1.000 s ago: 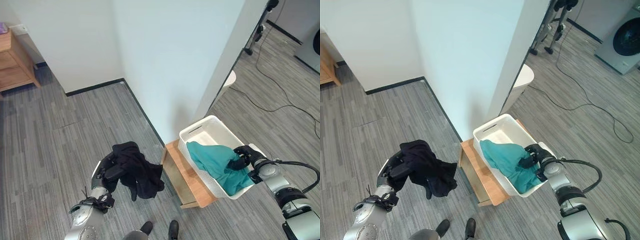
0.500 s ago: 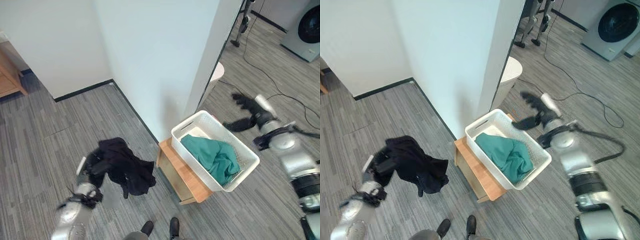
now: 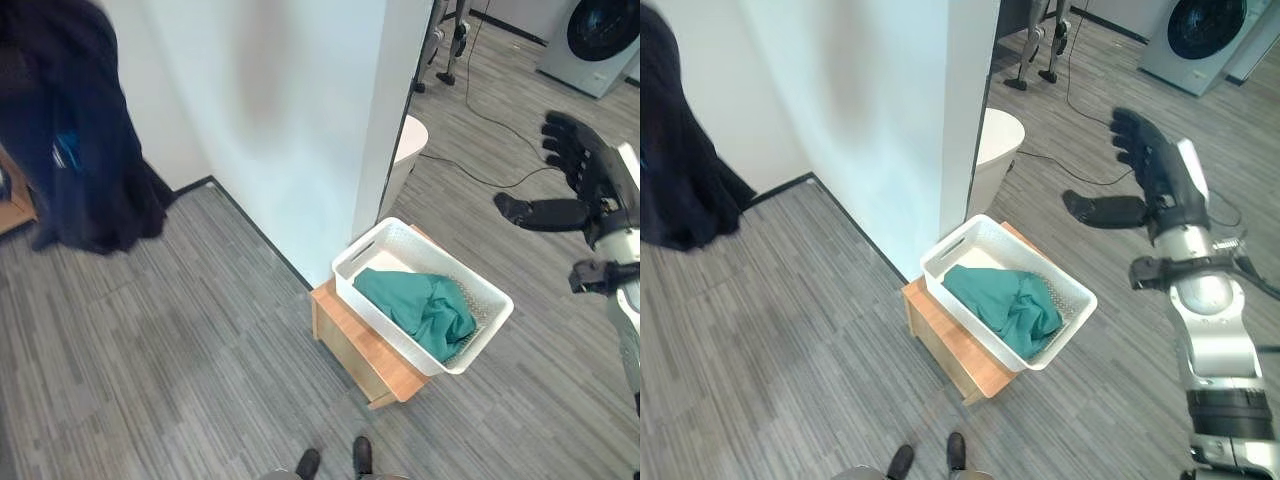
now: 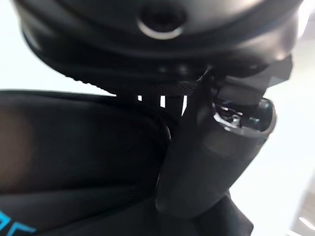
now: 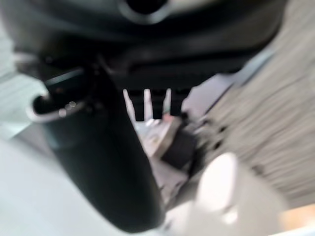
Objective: Pick up bed clothes into laundry basket.
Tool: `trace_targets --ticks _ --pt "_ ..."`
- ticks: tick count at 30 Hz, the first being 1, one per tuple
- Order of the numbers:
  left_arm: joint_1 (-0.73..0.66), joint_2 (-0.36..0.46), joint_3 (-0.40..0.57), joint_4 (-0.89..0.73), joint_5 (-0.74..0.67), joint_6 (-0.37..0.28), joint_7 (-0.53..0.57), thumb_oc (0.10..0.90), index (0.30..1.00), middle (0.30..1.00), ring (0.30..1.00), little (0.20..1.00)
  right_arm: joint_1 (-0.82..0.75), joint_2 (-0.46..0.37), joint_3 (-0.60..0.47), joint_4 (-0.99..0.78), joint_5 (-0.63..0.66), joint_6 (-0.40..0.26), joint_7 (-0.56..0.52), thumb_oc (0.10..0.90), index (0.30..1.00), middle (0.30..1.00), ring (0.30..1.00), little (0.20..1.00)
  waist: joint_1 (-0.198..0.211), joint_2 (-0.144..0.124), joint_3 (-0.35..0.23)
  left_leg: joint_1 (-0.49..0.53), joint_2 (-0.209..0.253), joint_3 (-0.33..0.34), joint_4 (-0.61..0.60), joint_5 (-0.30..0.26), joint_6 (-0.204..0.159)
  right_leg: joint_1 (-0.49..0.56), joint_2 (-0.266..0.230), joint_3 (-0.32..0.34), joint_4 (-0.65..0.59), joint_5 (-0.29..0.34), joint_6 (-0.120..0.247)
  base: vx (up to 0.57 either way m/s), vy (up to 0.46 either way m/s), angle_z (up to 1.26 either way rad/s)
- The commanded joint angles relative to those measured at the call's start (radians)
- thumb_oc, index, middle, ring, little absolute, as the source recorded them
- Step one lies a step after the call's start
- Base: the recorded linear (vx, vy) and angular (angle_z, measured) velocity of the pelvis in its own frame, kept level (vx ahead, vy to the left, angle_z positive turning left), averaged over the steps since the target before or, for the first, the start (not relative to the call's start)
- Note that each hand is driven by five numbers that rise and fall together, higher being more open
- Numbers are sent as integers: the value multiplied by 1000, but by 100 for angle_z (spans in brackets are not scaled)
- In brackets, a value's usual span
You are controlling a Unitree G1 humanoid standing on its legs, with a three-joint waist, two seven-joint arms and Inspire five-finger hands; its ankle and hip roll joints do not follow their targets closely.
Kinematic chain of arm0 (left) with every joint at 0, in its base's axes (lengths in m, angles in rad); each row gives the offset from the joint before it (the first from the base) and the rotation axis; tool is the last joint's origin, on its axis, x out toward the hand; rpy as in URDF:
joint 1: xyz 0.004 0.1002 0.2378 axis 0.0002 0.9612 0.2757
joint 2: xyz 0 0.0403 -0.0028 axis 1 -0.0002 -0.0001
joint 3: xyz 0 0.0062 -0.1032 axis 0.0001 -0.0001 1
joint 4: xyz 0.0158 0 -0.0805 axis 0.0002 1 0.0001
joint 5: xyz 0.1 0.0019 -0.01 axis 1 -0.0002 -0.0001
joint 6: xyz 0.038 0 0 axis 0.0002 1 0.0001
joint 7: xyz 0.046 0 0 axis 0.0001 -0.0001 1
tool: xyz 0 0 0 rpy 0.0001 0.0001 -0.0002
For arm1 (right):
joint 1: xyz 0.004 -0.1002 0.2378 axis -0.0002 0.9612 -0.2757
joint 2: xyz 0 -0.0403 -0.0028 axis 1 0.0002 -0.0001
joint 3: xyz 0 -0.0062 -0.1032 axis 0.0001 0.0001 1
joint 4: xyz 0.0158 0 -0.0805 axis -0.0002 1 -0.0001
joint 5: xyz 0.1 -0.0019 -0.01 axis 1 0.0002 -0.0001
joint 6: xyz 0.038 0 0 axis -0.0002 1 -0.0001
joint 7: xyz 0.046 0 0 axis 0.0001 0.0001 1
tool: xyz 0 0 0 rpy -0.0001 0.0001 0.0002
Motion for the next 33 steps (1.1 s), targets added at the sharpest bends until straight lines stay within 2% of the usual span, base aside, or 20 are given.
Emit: trace_targets --ticks 1,2,5,6,7,8,9,13,17,22,24,25,33 --pt "-372 83 -211 34 -47 -157 26 400 300 300 300 300 56 -101 -94 -34 10 -82 -59 800 900 900 900 900 -83 74 -186 -27 22 40 -29 25 -44 23 -13 14 31 -112 70 1 -28 -7" --pt "-497 87 -313 53 -42 -159 30 400 300 300 300 300 78 -86 -96 -11 11 -77 -58 800 900 900 900 900 -85 87 -191 -25 23 42 -29 25 -44 25 -13 16 30 -112 72 5 -24 -9" --pt "-902 55 -662 143 -51 -165 35 400 300 300 300 300 133 -47 -110 40 19 -68 -63 800 900 900 900 900 -79 97 -207 -20 25 46 -30 22 -44 31 -12 19 23 -111 75 11 -24 -16" --pt "-999 42 -737 168 -52 -165 39 400 300 300 300 300 154 -35 -127 41 27 -67 -71 800 900 900 900 900 -83 103 -212 -20 26 49 -30 24 -45 31 -12 21 23 -109 78 23 -23 -26" --pt "-1095 27 -831 188 -60 -166 38 400 300 300 300 300 159 -15 -135 39 27 -66 -71 800 900 900 900 900 -78 84 -211 -18 27 50 -30 20 -44 33 -11 22 21 -111 77 31 -25 -32" --pt "-1209 -6 -915 238 -74 -166 34 400 300 300 300 300 185 -5 -164 52 35 -74 -84 800 900 900 900 900 -85 93 -218 -15 30 56 -30 18 -44 36 -10 27 21 -112 79 28 -15 -40" --pt "-1274 -17 -979 254 -82 -168 31 400 300 300 300 300 184 10 -167 50 35 -75 -83 800 900 900 900 900 -83 78 -214 -15 30 58 -30 17 -44 35 -10 28 22 -111 79 26 -20 -26" --pt "-1525 -119 -1181 407 -88 -152 20 400 300 300 300 300 219 40 -195 55 48 -91 -99 800 900 900 900 900 -109 89 -223 -6 35 76 -30 11 -44 40 -9 43 17 -111 85 20 -10 -7" --pt "-1593 -159 -1238 480 -99 -138 2 400 300 300 300 300 240 71 -198 36 48 -100 -96 800 900 900 900 900 -131 92 -221 0 42 96 -30 5 -42 38 -6 64 20 -109 89 8 0 -2" --pt "-1568 -194 -1210 547 -107 -119 -18 400 300 300 300 300 280 126 -208 5 43 -102 -91 800 900 900 900 900 -162 95 -215 13 51 127 -30 -12 -36 37 0 99 20 -110 92 42 2 -30" --pt "-1526 -203 -1175 553 -111 -114 -24 400 300 300 300 300 290 152 -206 -10 52 -105 -88 800 900 900 900 900 -172 93 -211 15 54 139 -30 -17 -35 32 2 113 24 -108 93 30 1 -24" --pt "-1475 -209 -1140 544 -106 -109 -27 400 300 300 300 300 300 192 -190 -24 65 -109 -80 800 900 900 900 900 -182 91 -205 17 58 147 -30 -21 -34 29 4 122 26 -108 93 17 2 -30" --pt "-1271 -274 -1021 493 -54 -96 -39 400 300 300 300 300 314 290 -117 -81 76 -112 -58 800 900 900 900 900 -193 80 -187 13 60 149 -30 -27 -28 28 4 131 19 -107 94 18 3 -13"
